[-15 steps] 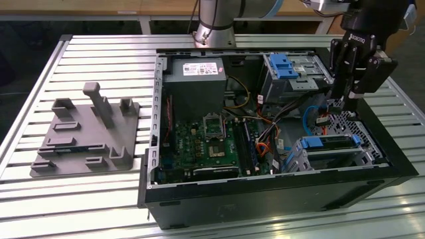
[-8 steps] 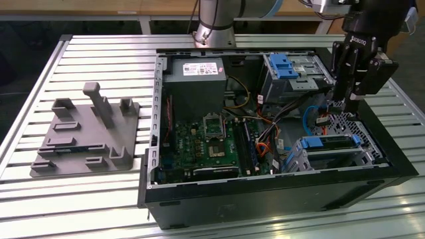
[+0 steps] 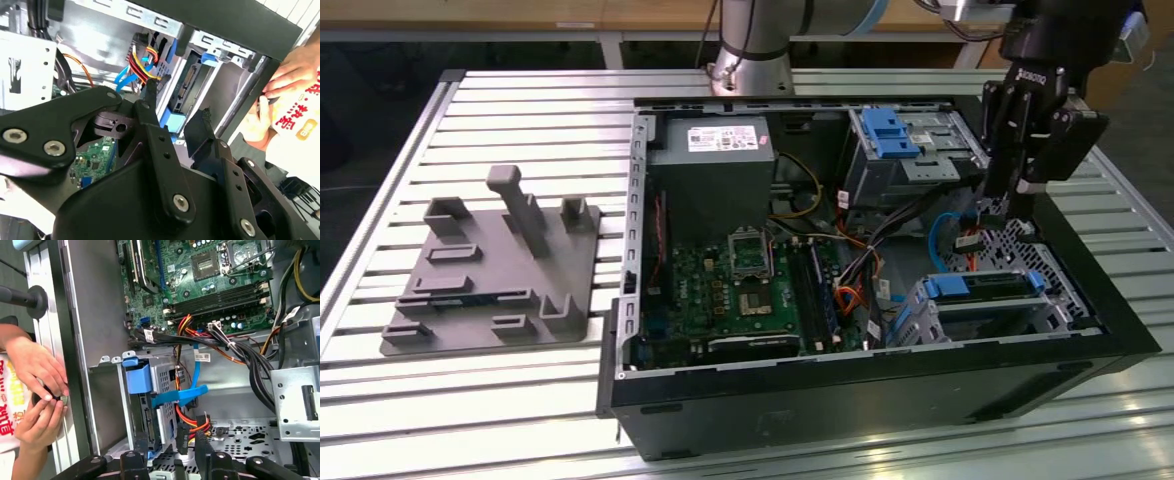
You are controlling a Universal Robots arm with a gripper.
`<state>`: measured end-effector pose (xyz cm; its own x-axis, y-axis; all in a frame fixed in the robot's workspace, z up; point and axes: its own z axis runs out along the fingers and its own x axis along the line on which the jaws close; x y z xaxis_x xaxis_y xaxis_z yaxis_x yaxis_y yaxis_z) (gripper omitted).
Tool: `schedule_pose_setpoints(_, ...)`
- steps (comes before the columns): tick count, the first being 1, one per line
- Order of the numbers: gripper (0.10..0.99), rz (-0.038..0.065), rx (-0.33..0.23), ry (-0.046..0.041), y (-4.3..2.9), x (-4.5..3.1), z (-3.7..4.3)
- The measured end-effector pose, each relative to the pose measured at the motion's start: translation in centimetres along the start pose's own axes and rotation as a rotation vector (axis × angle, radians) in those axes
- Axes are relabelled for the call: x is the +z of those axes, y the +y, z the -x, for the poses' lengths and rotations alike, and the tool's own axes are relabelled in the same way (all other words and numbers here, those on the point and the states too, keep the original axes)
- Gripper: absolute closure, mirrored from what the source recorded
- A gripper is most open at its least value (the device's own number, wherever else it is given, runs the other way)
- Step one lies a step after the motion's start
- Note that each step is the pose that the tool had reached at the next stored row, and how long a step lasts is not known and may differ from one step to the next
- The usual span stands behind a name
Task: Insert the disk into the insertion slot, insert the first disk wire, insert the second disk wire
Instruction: 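Insert the first disk wire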
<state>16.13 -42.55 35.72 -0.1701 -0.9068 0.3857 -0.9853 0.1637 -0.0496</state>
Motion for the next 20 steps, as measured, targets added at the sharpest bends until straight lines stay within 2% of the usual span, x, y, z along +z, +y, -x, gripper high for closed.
schedule_pose_setpoints(7,0.604,-0.002,0.001,0.0146,-0.04,0.58,0.44)
schedule_pose_setpoints(8,0.667,-0.003,0.001,0.0166,-0.04,0.63,0.50)
schedule_pose_setpoints(9,0.667,-0.003,0.001,0.0179,-0.04,0.69,0.56)
schedule_pose_setpoints(10,0.737,-0.003,0.001,0.0196,-0.04,0.73,0.61)
schedule_pose_setpoints(20,0.737,-0.004,0.002,0.0288,-0.11,1.14,1.11)
